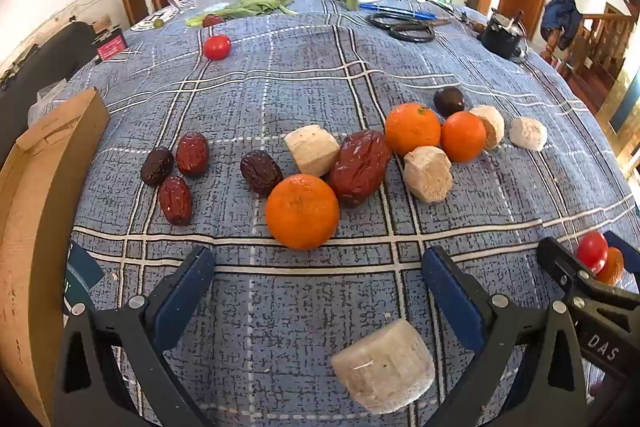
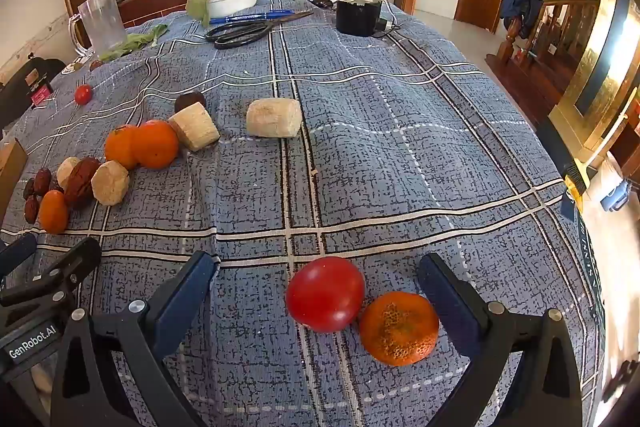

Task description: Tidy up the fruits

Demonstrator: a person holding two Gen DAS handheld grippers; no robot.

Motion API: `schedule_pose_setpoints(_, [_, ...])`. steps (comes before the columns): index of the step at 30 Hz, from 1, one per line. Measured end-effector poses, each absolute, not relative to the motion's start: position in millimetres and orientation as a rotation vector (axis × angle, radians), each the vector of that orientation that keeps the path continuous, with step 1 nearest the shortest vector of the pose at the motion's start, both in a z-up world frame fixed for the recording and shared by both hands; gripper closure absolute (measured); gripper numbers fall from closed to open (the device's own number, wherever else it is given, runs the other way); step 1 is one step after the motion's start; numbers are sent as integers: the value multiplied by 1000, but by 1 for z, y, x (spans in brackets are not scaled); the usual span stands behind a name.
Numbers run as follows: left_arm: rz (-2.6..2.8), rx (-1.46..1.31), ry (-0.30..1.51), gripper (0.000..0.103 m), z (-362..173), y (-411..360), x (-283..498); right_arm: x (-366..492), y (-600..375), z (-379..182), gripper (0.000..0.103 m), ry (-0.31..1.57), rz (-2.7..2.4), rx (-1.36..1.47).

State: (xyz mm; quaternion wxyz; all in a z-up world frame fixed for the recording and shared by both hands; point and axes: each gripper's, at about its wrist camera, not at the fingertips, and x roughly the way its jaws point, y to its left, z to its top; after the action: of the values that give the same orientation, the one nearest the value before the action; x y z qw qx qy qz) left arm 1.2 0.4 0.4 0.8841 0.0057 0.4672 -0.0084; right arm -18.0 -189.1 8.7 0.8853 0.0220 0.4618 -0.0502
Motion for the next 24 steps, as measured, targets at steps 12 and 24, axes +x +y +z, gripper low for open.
schedule_pose_setpoints(12, [-67,25,1031,6,4,4,1,-11,-192,11,1,1027,-118,62])
schedule_pose_setpoints(24, [9,-13,667,20,103,59,-85,-50,-179,55,1,866,-113,108])
